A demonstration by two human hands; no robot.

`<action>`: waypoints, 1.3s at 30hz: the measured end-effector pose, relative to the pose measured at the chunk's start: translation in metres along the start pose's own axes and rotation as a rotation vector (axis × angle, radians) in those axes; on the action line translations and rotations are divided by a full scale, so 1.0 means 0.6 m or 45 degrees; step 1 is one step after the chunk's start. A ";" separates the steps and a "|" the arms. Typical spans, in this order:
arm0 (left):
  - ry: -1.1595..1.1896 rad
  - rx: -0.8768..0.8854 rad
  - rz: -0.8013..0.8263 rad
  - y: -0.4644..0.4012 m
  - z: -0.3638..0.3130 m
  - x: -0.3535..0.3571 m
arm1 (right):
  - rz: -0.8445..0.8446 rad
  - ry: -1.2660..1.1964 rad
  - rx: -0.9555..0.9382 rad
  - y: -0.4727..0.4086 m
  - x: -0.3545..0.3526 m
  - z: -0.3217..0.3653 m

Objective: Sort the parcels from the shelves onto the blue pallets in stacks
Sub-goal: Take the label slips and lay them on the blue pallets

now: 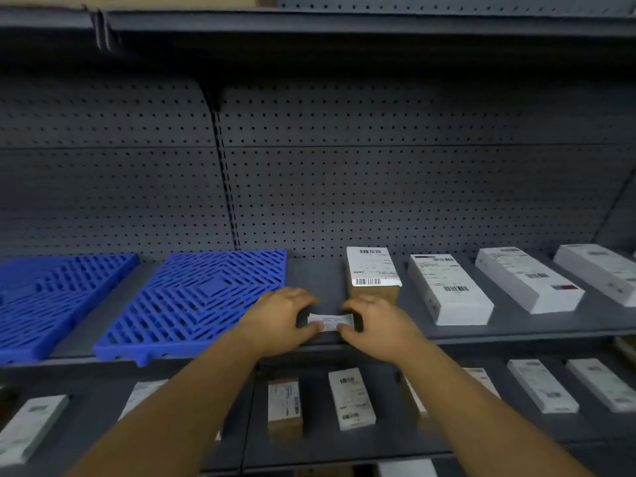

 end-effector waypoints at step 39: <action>-0.229 -0.079 0.231 -0.057 0.001 0.058 | 0.028 0.114 0.135 -0.030 0.030 -0.014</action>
Point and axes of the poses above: each hand's wrist, its own y-axis away from the middle knuckle, its own x-axis out of the palm, z = x × y, the point moved 2 cm from there along -y, towards the middle knuckle, and after that the axes turned 8 degrees about -y, right-handed, at the moved point
